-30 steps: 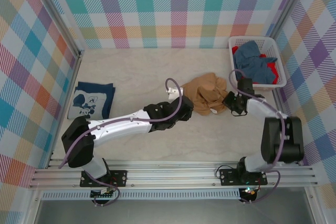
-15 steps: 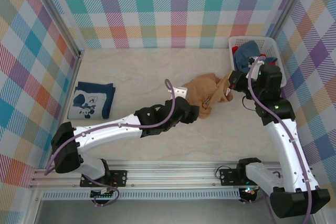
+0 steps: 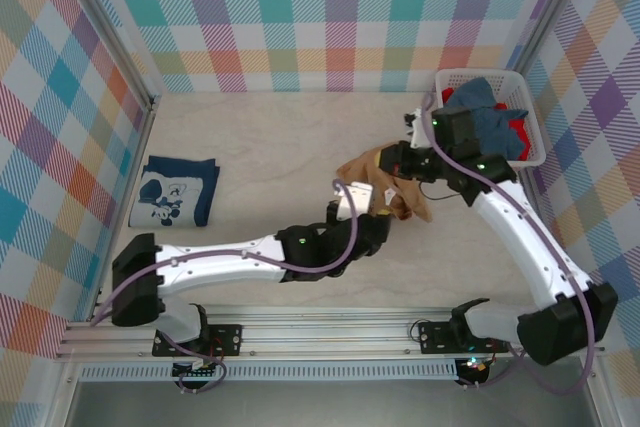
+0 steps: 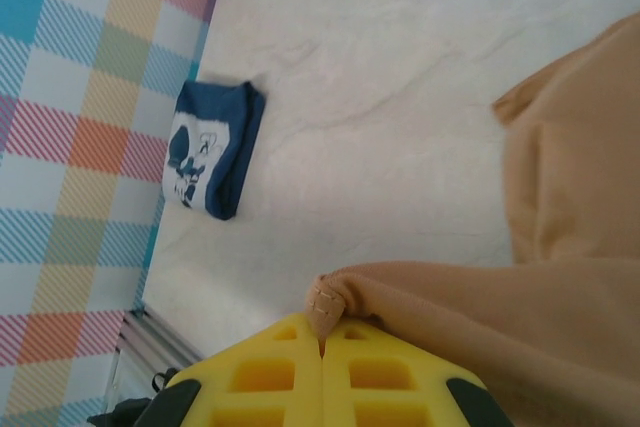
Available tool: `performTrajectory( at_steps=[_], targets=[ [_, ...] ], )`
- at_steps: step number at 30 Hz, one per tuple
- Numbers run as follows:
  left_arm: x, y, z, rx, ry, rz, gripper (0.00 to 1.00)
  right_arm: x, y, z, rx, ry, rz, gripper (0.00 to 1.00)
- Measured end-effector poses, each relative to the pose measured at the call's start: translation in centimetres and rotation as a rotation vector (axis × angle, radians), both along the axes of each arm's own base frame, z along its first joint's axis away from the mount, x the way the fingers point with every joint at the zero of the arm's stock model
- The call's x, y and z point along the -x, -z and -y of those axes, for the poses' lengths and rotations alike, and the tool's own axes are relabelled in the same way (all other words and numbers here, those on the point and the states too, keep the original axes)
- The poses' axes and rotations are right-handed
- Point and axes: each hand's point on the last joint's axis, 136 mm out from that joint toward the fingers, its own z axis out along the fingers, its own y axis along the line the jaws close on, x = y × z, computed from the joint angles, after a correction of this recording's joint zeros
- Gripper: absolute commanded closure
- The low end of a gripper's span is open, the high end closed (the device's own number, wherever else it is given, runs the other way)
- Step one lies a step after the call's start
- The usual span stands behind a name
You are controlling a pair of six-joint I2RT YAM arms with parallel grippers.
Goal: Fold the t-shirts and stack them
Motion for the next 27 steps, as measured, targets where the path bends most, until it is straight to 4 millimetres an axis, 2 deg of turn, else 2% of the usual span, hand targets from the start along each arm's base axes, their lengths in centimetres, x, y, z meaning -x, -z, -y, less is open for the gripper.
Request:
performTrajectory(
  at_steps=[4, 7, 9, 12, 13, 14, 16, 17, 19, 21, 22, 24, 27],
  targets=[
    [-0.6, -0.4, -3.9, 0.020, -0.072, -0.011, 0.22, -2.3, 2.8, -4.0, 0.006, -0.072, -0.061, 1.00],
    [-0.5, 0.6, -7.1, 0.032, -0.153, -0.026, 0.28, -3.8, 5.2, -8.4, 0.036, -0.156, -0.104, 1.00],
    [0.1, 1.8, -9.6, 0.031, -0.191, -0.038, 0.29, -3.9, 6.6, -12.0, 0.035, -0.229, -0.116, 1.00],
    [1.0, 3.1, -12.9, 0.047, -0.233, -0.055, 0.32, -2.9, 9.2, -16.9, 0.040, -0.336, -0.143, 1.00],
    [1.3, 3.3, -13.8, 0.052, -0.245, -0.057, 0.33, -2.3, 10.1, -18.5, 0.044, -0.370, -0.154, 0.94],
    [1.5, 3.5, -14.4, 0.063, -0.254, -0.059, 0.34, -1.6, 11.1, -20.0, 0.047, -0.406, -0.165, 0.81],
    [1.7, 3.9, -15.4, 0.070, -0.268, -0.063, 0.35, -0.5, 12.6, -21.9, 0.052, -0.453, -0.185, 0.61],
    [1.8, 4.1, -15.7, 0.068, -0.269, -0.065, 0.34, 0.3, 13.3, -22.7, 0.056, -0.477, -0.194, 0.55],
    [2.0, 4.9, -16.0, 0.053, -0.264, -0.072, 0.28, 1.4, 14.2, -23.3, 0.072, -0.501, -0.204, 0.49],
    [2.2, 5.8, -15.9, 0.030, -0.246, -0.089, 0.22, 1.5, 14.1, -22.6, 0.089, -0.486, -0.191, 0.46],
    [2.3, 6.3, -15.6, 0.022, -0.237, -0.099, 0.21, 1.2, 13.8, -21.7, 0.100, -0.460, -0.180, 0.46],
    [2.2, 7.0, -14.7, 0.018, -0.226, -0.115, 0.18, 0.5, 13.0, -19.1, 0.117, -0.393, -0.153, 0.46],
    [1.8, 9.2, -12.5, -0.005, -0.212, -0.175, 0.13, -2.1, 10.5, -11.9, 0.129, -0.190, -0.099, 0.47]
  ],
)
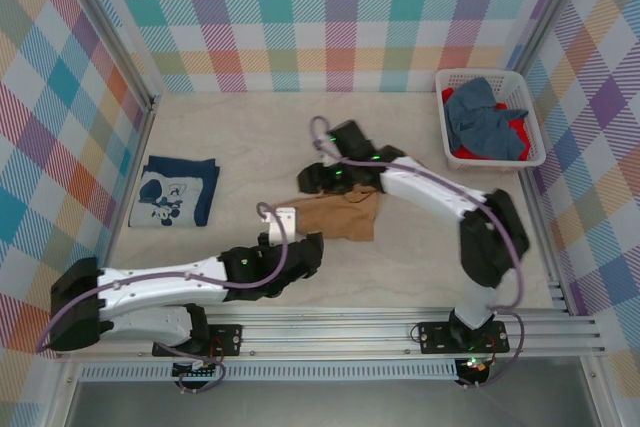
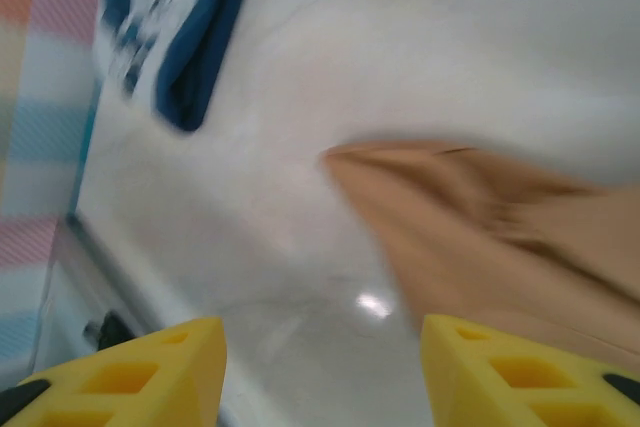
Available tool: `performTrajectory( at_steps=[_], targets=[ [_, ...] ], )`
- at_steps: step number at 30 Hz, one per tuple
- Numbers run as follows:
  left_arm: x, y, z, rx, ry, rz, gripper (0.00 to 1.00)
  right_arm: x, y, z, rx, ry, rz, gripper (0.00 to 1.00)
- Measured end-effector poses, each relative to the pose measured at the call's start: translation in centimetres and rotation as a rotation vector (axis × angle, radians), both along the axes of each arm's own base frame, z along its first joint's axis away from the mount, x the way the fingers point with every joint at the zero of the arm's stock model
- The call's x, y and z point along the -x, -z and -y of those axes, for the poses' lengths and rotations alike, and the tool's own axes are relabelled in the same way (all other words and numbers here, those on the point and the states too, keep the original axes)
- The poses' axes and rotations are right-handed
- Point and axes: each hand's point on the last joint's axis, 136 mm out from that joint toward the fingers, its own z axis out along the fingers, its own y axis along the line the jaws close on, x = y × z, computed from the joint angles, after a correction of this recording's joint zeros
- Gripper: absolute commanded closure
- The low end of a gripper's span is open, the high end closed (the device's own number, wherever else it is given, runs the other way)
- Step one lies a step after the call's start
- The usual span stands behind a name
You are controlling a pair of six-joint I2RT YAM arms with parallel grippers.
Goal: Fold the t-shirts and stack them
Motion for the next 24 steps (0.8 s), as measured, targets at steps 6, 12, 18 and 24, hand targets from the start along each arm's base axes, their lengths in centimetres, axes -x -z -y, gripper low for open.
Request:
performTrajectory(
  at_steps=[6, 12, 18, 24],
  targets=[
    [-2.1, 4.7, 8.1, -0.039, 0.048, -0.145, 0.09, -6.1, 0.0, 18.0, 0.056, 0.521, 0.052, 0.42],
    [-4.4, 8.6, 15.7, -0.155, 0.131, -0.188, 0.12, -6.2, 7.0, 22.7, 0.161, 0.650, -0.104, 0.41],
    [-4.8, 12.0, 15.7, -0.303, 0.121, -0.202, 0.40, -6.5, 11.3, 24.4, 0.259, 0.693, -0.190, 0.45],
    [-6.6, 12.4, 13.2, -0.372, 0.062, -0.189, 0.98, -6.6, 13.7, 25.9, 0.315, 0.724, -0.235, 0.50]
  ],
)
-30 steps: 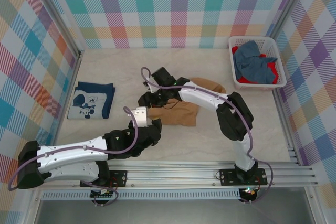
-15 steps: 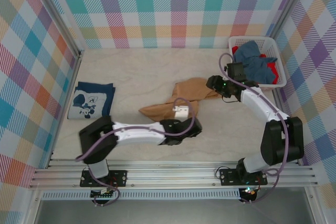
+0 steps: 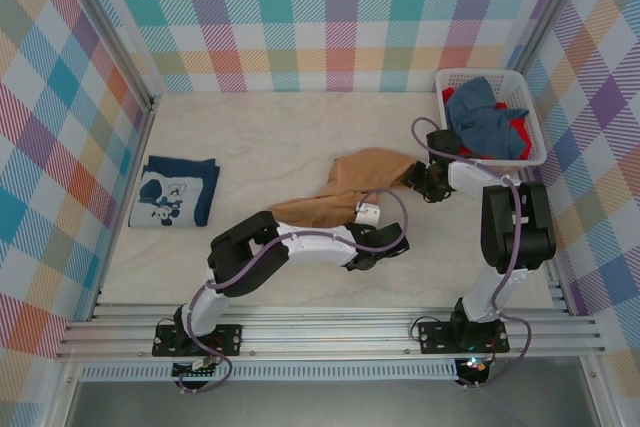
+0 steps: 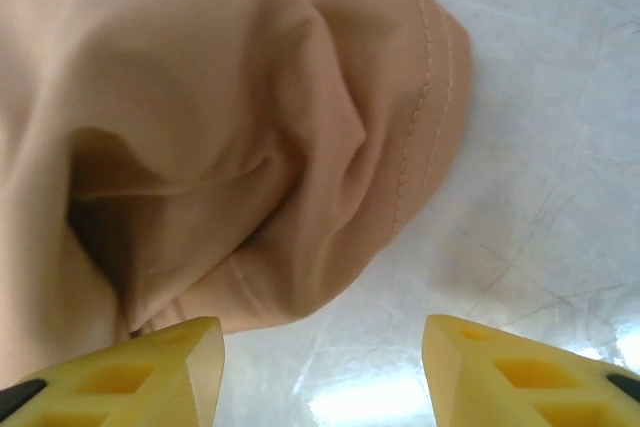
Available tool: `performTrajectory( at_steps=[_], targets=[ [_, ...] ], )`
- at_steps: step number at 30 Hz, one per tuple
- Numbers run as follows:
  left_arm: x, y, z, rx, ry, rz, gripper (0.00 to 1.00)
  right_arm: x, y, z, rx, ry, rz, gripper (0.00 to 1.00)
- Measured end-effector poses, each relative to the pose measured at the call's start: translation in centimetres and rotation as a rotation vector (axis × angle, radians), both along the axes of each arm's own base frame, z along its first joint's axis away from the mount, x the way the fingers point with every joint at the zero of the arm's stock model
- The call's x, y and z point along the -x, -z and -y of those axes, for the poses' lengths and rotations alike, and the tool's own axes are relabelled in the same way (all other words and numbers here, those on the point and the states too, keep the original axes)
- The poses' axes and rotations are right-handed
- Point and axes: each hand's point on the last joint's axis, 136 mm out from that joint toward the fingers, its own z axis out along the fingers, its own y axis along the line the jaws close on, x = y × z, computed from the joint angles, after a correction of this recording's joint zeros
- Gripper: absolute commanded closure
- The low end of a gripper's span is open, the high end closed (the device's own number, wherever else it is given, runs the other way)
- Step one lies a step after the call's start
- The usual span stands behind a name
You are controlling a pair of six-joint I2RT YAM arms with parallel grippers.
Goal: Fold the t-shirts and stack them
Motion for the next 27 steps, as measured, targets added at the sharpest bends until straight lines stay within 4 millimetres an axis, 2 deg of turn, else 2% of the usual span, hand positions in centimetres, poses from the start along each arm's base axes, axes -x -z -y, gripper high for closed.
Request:
performTrajectory(
  at_steps=[3, 5, 7, 9, 12, 14, 16, 18, 20, 24, 27],
  targets=[
    [-1.5, 0.0, -1.9, -0.045, -0.035, 0.024, 1.00, -0.4, 1.0, 0.2, 0.007, 0.002, -0.020, 0.61],
    [-2.2, -0.1, -3.3, -0.068, -0.058, 0.036, 1.00, -0.8, 1.7, 0.4, 0.019, -0.003, -0.030, 0.76],
    [-2.1, -0.5, -5.0, -0.096, -0.065, 0.043, 1.00, -1.1, 1.6, 0.5, 0.022, -0.012, -0.019, 0.89],
    [-1.9, -1.9, -6.6, -0.107, -0.077, 0.064, 1.00, -1.5, 1.5, 0.6, 0.023, -0.018, 0.001, 1.00],
    [-1.6, -6.3, -8.2, -0.064, -0.091, 0.130, 1.00, -1.6, 1.0, 0.3, 0.025, -0.038, 0.029, 1.00],
    [-1.6, -10.7, -9.1, 0.013, -0.109, 0.202, 1.00, -0.7, -0.1, -0.2, 0.035, -0.058, 0.057, 1.00],
    [-1.5, -14.6, -10.1, 0.085, -0.120, 0.261, 1.00, 0.0, -2.6, -0.8, 0.048, -0.079, 0.119, 1.00],
    [-1.5, -18.0, -11.3, 0.151, -0.137, 0.313, 1.00, 0.4, -6.3, -1.4, 0.056, -0.094, 0.215, 1.00],
    [-1.4, -21.0, -12.8, 0.200, -0.153, 0.357, 1.00, 1.0, -10.8, -1.9, 0.050, -0.107, 0.331, 1.00],
    [-1.2, -25.4, -15.9, 0.242, -0.176, 0.431, 1.00, 2.8, -18.2, -1.3, 0.045, -0.105, 0.515, 1.00],
    [-0.4, -29.5, -18.0, 0.289, -0.173, 0.503, 1.00, 4.4, -22.0, -1.0, 0.044, -0.119, 0.605, 1.00]
  ],
)
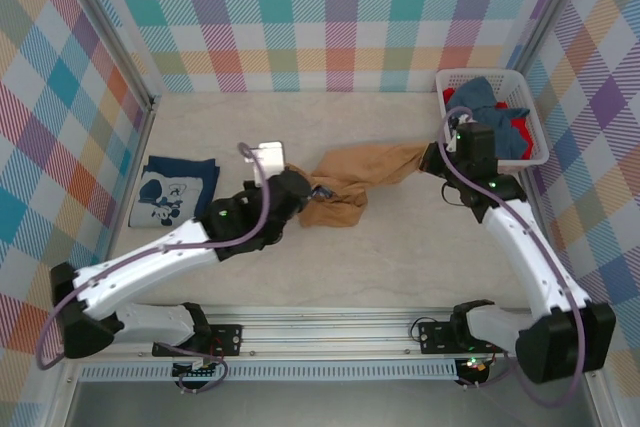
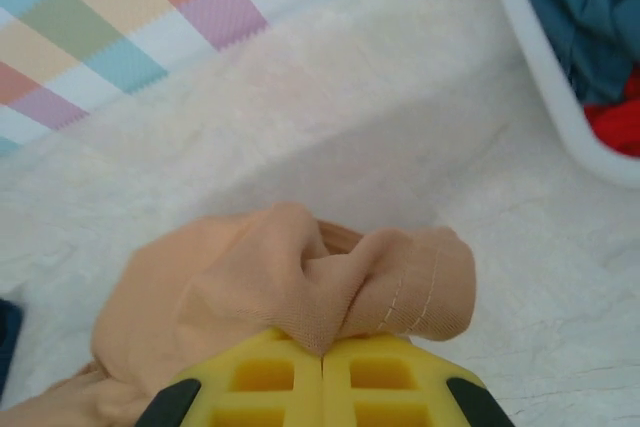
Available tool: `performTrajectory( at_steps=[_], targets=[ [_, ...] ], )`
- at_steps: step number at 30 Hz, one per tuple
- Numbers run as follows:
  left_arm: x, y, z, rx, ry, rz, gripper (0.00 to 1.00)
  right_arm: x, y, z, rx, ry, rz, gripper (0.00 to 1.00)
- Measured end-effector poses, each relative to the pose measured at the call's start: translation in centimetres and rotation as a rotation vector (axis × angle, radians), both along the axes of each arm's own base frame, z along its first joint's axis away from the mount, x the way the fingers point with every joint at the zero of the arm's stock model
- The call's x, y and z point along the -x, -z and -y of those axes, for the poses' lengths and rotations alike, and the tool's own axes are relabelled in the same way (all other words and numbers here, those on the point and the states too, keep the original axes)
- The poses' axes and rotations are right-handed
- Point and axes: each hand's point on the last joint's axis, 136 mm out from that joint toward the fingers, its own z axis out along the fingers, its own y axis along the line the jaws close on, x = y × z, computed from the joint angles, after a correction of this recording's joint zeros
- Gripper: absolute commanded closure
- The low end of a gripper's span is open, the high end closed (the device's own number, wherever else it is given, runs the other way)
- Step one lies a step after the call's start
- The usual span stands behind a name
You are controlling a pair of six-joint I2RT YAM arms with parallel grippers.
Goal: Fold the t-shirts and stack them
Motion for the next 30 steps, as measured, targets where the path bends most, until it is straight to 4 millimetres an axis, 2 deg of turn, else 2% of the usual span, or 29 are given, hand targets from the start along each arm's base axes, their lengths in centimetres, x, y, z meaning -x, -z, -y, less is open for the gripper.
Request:
performTrajectory(
  at_steps=[1, 5, 8, 12, 15, 17, 19, 22, 25, 28, 30],
  targets=[
    [0.3, -1.4, -0.7, 0.018, 0.002, 0.026, 1.00, 0.6, -1.1, 0.1, 0.001, -0.006, 0.027, 1.00],
    [2.6, -9.2, -4.6, 0.146, 0.017, 0.181, 1.00, 3.7, -5.4, 0.3, -0.001, -0.045, 0.137, 1.00],
    [4.6, -14.6, -7.6, 0.237, 0.034, 0.299, 1.00, 5.8, -9.3, 0.4, -0.012, -0.071, 0.240, 1.00],
    [6.1, -20.1, -10.1, 0.293, 0.049, 0.416, 1.00, 7.2, -13.6, 0.3, -0.035, -0.091, 0.334, 1.00],
    [5.4, -22.6, -10.6, 0.273, 0.034, 0.450, 1.00, 6.7, -15.4, -0.3, -0.050, -0.116, 0.357, 1.00],
    [3.6, -23.3, -9.9, 0.245, 0.021, 0.444, 1.00, 5.3, -15.4, -0.9, -0.056, -0.137, 0.334, 1.00],
    [1.1, -22.8, -9.4, 0.216, 0.008, 0.409, 1.00, 3.6, -14.7, -1.6, -0.059, -0.152, 0.299, 1.00],
    [-3.6, -20.7, -9.2, 0.192, -0.019, 0.324, 1.00, 0.7, -12.7, -2.4, -0.061, -0.169, 0.237, 1.00],
    [-7.5, -17.2, -8.1, 0.163, -0.004, 0.213, 1.00, -1.4, -10.9, -2.9, -0.062, -0.175, 0.182, 1.00],
    [-8.7, -15.4, -7.1, 0.155, 0.032, 0.151, 1.00, -2.1, -10.4, -3.0, -0.062, -0.178, 0.173, 1.00],
    [-8.2, -15.5, -6.8, 0.168, 0.056, 0.148, 1.00, -1.9, -11.0, -3.0, -0.065, -0.181, 0.188, 1.00]
  ],
)
